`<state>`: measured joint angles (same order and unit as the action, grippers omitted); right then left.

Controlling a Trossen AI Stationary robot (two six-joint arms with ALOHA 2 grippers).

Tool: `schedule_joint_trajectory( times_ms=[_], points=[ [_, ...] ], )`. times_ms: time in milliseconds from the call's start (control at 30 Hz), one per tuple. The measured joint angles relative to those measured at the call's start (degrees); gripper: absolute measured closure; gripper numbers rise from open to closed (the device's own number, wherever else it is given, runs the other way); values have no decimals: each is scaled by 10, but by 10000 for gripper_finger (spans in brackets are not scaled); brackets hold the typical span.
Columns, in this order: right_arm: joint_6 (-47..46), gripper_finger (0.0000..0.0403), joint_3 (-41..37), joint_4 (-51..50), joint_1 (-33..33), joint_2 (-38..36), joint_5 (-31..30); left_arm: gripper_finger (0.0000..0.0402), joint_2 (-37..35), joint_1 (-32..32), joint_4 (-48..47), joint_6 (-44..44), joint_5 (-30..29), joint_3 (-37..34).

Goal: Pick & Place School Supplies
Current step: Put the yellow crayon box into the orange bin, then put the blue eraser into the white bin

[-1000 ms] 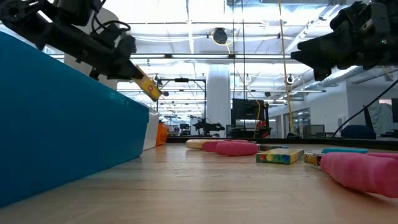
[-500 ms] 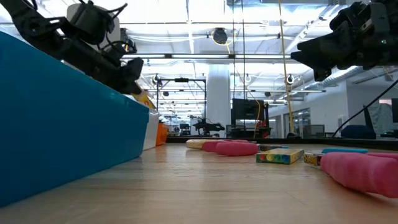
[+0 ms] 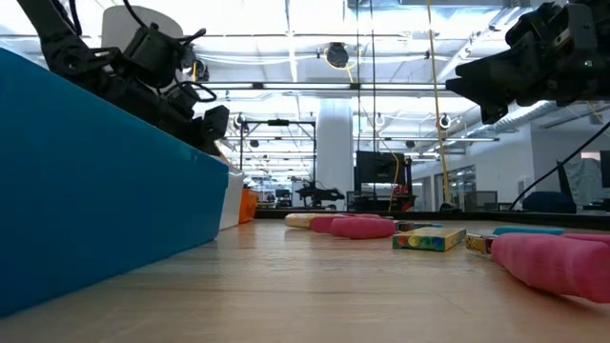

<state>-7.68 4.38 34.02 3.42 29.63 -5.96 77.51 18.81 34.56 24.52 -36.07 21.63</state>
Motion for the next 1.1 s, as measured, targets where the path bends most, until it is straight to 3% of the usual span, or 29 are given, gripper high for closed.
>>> schedule_joint_trajectory(
  times_ms=[300,533,867,1000,1100],
  points=[
    [6,264,0,0,0,0,-2,361,10,10,0,15,0,0],
    [7,264,0,0,0,0,-2,322,10,10,0,31,0,0],
    [9,264,0,0,0,0,-2,317,10,10,0,46,1,0],
    [9,264,0,0,0,0,-2,317,10,10,1,53,33,0],
    [9,264,0,0,0,0,-2,316,-1,9,3,1,78,0]
  ],
)
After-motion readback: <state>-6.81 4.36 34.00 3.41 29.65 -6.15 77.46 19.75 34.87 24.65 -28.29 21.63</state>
